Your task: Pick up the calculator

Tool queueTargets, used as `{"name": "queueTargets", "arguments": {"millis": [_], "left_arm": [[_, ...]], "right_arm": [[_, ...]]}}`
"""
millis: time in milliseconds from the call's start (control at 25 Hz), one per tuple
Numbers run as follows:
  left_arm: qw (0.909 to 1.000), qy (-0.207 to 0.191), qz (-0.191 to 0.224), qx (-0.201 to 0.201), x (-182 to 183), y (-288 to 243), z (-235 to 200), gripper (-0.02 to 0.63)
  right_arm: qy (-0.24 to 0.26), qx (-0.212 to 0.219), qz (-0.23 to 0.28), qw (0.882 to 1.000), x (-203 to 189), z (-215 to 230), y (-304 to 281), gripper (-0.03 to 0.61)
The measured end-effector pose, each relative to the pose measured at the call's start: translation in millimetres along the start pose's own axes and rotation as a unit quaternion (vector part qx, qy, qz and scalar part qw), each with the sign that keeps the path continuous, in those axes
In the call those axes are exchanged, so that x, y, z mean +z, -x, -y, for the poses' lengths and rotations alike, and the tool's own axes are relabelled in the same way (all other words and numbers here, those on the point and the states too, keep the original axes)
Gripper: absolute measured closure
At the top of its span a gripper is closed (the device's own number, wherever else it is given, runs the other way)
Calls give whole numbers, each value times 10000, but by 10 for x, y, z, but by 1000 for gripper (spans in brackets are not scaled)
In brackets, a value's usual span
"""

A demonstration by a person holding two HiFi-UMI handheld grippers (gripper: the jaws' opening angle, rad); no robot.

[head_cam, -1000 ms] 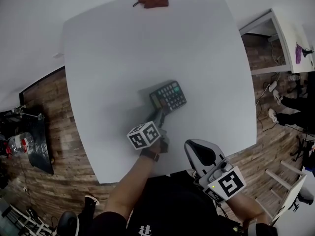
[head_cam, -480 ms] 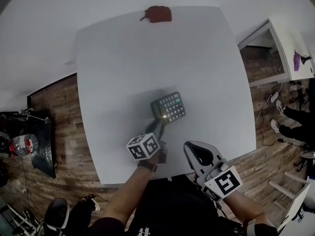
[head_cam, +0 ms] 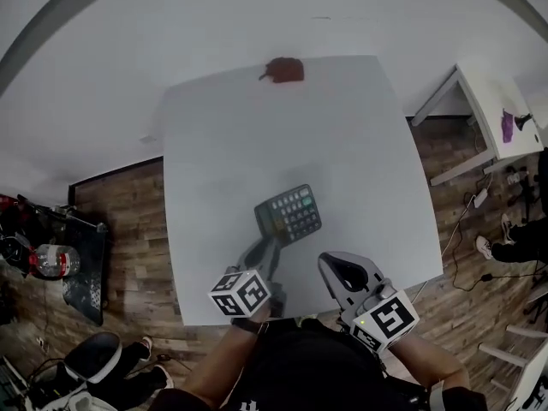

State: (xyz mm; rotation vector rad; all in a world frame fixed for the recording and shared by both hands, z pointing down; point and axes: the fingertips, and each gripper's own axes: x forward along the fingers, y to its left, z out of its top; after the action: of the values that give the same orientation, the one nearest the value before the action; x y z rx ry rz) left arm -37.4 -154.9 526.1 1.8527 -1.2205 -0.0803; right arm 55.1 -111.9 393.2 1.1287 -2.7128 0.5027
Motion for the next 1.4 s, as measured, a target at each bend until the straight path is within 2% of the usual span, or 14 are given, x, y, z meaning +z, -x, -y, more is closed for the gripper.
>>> {"name": "queueTargets", "arguments": {"millis": [280,560,920,1400], "left_arm": [[9985,-217,466,-212,247,523,375,568],[9939,-529,876,-406,294,1016,771,568],[9810,-1049,1516,-608,308,1580,1203,568],[9644,-1553,2083,-501,355,2089,1371,568]], "right_arm": [[339,255,353,9985,246,-271,189,566],[624,377,670,9951,432,-503,454,566],[876,362,1021,9903,604,-681,792,566],[1074,464,1239,9854,685,-948,981,566]]}}
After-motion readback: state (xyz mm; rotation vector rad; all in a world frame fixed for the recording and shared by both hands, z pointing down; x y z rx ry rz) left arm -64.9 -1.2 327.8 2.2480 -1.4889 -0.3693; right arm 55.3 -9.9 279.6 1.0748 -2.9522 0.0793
